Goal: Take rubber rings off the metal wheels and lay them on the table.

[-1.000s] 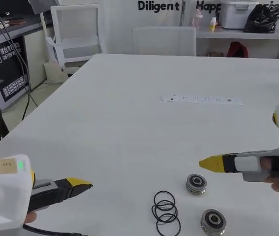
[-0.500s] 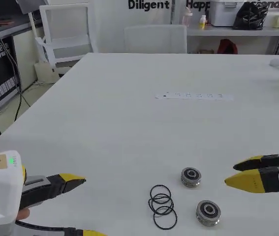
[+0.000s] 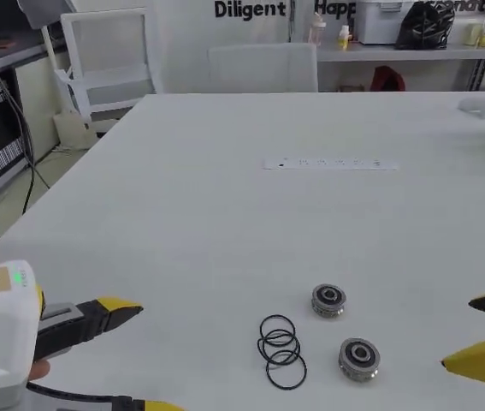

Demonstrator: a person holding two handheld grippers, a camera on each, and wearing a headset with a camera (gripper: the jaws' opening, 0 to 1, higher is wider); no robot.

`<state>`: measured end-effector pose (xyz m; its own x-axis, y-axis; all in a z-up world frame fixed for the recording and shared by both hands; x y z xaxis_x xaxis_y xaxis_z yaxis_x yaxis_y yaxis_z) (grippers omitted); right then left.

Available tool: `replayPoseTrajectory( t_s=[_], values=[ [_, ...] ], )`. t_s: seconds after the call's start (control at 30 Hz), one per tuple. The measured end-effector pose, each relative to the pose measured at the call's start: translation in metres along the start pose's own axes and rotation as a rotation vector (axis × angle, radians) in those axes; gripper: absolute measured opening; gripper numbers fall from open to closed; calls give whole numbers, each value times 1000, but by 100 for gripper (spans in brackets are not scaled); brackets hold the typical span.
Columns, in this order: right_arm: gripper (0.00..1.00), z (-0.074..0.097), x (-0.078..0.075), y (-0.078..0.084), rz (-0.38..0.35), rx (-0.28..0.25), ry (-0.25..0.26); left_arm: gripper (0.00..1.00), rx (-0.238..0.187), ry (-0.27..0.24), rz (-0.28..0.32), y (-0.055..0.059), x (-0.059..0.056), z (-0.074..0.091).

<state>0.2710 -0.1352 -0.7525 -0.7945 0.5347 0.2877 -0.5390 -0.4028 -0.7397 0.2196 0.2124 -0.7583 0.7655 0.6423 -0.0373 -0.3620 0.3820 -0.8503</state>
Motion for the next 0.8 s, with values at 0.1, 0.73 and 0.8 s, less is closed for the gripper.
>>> replayPoseTrajectory(
  t_s=[0.1,0.73,0.8],
  values=[
    [89,-1,-1,11,-13,30,13,87,5,-2,9,1,-1,0],
    [99,-5,1,56,-34,202,61,88,43,-23,75,5,-1,0],
    [99,-5,4,58,-32,207,62,88,43,-19,75,5,-2,0]
  ],
)
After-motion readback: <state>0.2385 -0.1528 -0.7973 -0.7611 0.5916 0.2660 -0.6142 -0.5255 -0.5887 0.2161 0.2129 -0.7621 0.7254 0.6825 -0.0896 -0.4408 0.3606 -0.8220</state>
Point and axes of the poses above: the centre of the closed fingertips' face, and the gripper's own axes: z roughly backward along the fingers, x roughly to its left, y roughly out of its underside, the point moved 7 cm from there along z, roughly backward along the fingers, and after that the axes turned 4 degrees about x, right-handed, at the moved point
